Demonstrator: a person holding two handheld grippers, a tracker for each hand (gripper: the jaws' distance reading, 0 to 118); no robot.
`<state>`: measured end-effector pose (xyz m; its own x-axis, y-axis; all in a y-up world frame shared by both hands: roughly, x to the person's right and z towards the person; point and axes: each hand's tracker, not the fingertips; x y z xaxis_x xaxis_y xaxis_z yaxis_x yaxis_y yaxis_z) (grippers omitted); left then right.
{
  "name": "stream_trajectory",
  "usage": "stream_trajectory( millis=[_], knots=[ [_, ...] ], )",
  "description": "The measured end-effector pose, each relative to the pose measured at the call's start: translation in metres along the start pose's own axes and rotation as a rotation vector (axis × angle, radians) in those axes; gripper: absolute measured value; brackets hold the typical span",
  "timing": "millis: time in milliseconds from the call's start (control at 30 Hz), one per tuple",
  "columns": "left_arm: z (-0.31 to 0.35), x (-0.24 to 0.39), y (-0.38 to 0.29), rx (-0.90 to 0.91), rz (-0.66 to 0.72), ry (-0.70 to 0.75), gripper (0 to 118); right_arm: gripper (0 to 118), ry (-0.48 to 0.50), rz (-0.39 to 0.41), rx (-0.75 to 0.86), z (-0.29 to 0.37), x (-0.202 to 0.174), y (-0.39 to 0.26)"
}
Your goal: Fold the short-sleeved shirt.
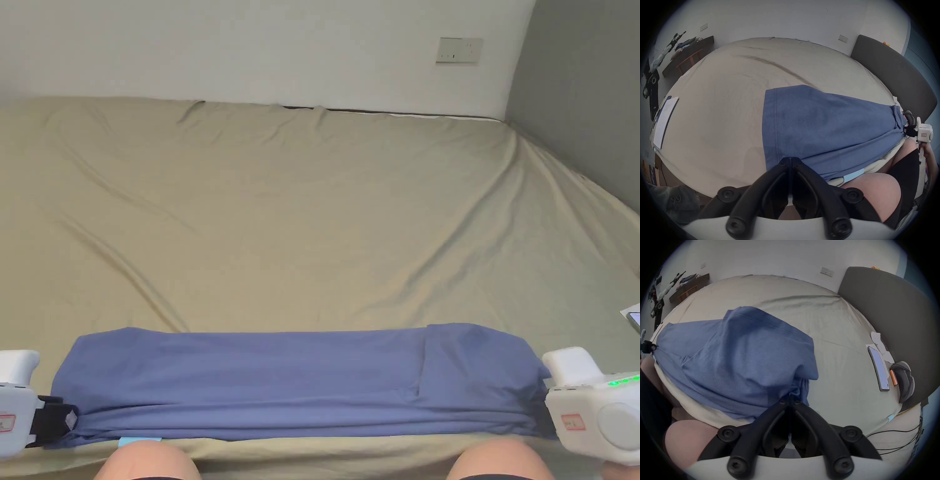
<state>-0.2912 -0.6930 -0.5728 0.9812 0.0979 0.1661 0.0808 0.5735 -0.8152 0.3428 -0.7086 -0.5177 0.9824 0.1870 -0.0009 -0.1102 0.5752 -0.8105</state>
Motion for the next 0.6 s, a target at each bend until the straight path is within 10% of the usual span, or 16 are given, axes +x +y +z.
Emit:
stream_trajectory(
  millis=[200,233,267,333,600],
  knots=[
    [0.019,0.008,0.007,0.065,-0.063,0.109,58,12,0.011,0.015,0.115,0.025,0.001,0.003],
    [0.025,0.009,0.01,0.079,-0.089,0.146,96,38,-0.044,0.038,0.217,0.039,-0.001,0.004],
    [0.033,0.01,0.015,0.115,-0.112,0.122,118,90,-0.091,0.052,0.289,0.054,-0.003,0.008],
    [0.055,0.019,0.032,0.199,-0.138,0.153,118,118,-0.107,-0.018,0.398,0.085,-0.002,0.026],
    [0.151,0.072,0.071,0.732,-0.008,0.092,118,118,-0.14,-0.203,0.854,0.175,-0.028,0.092]
  ],
)
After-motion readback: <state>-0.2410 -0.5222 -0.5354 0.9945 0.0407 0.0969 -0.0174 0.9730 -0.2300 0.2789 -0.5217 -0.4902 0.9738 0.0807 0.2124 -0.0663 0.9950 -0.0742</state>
